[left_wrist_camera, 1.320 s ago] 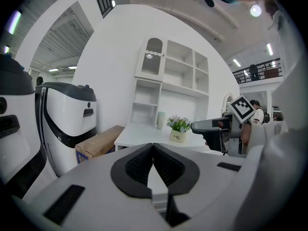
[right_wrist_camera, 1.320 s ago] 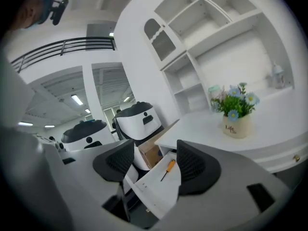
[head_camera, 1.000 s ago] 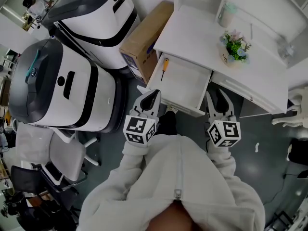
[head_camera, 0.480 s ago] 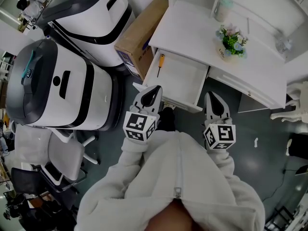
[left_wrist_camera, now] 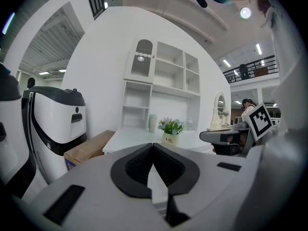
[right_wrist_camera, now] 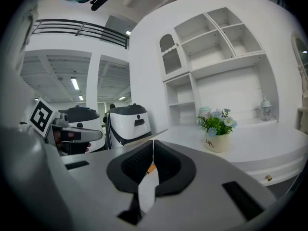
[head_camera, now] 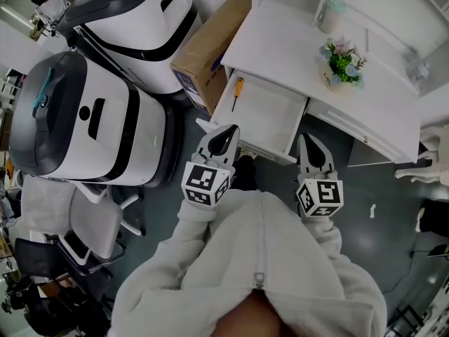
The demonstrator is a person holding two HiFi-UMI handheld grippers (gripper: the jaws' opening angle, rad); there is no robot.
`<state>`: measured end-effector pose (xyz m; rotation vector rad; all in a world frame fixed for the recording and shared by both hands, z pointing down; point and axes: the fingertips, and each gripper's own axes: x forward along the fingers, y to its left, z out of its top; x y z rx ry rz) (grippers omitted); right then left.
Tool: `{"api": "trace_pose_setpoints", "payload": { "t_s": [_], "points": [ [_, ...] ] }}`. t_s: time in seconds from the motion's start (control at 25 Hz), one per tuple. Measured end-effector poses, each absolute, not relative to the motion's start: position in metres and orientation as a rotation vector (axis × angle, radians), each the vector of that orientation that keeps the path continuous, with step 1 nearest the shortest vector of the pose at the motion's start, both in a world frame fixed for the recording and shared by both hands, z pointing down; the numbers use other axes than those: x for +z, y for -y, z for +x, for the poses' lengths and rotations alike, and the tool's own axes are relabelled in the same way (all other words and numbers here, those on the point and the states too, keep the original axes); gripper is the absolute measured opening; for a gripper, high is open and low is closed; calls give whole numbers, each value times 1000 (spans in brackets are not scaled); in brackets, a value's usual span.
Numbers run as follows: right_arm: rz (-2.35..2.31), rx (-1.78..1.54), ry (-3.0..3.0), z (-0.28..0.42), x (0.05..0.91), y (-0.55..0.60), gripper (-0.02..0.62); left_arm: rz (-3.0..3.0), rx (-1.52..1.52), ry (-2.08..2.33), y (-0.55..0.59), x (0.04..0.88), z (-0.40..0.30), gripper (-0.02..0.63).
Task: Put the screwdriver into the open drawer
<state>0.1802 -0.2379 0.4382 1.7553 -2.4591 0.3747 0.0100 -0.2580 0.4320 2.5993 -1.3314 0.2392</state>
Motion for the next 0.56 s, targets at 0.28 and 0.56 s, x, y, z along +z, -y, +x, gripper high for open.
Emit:
{"api": "trace_pose_setpoints", "payload": {
  "t_s": [0.28,0.56],
  "points": [
    [1771,397,2453,182,440,239,35,2617,233,1312,257,430,14,17],
    [1788,425,2449,185,440,236,35,2623,227,1305,254,429,14,17]
  ]
}}
